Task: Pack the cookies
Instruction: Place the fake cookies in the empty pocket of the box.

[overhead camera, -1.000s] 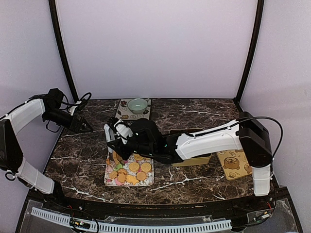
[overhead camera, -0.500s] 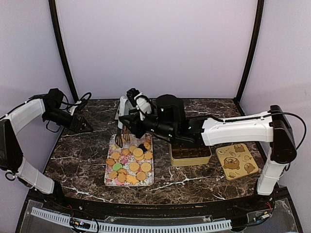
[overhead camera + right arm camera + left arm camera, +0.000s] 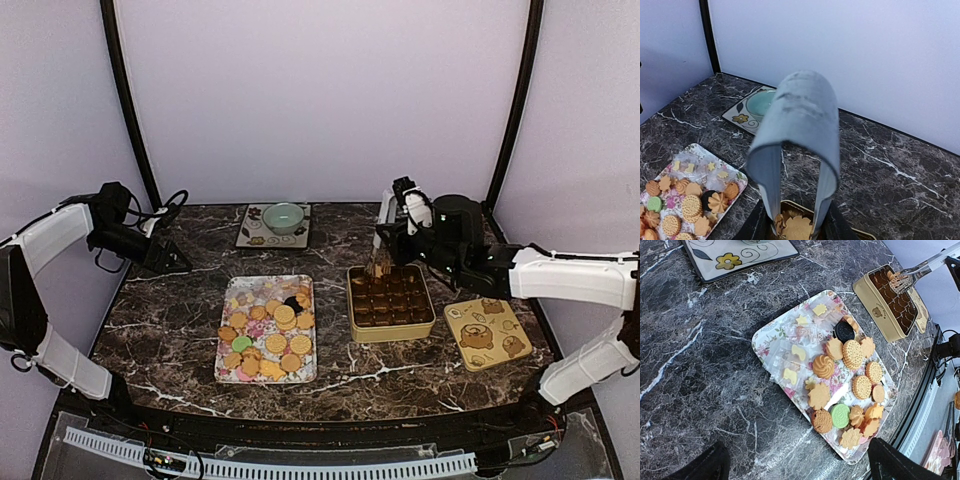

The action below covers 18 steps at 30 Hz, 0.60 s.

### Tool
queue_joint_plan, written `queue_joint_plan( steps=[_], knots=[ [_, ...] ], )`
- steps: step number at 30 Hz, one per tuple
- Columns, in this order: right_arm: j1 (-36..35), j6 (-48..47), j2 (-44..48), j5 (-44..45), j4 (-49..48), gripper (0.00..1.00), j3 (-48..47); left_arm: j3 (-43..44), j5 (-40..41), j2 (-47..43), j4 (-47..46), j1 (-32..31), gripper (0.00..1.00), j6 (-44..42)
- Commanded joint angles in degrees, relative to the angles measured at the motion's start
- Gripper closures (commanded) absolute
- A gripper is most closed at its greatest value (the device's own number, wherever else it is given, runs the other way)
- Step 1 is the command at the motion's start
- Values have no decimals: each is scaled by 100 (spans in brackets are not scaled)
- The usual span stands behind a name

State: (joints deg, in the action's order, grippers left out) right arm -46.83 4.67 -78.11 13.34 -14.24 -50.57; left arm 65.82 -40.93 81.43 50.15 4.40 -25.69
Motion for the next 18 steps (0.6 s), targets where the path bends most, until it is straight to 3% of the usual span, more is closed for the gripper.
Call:
queue_joint_plan(
  steps=[1,18],
  knots=[
    [331,-120,401,218,-3,72,338,-8,-56,-22,-15,39,1,38],
    [903,-299,380,72,-25,71,343,-8,-82,-49,3,41,1,64]
  ],
)
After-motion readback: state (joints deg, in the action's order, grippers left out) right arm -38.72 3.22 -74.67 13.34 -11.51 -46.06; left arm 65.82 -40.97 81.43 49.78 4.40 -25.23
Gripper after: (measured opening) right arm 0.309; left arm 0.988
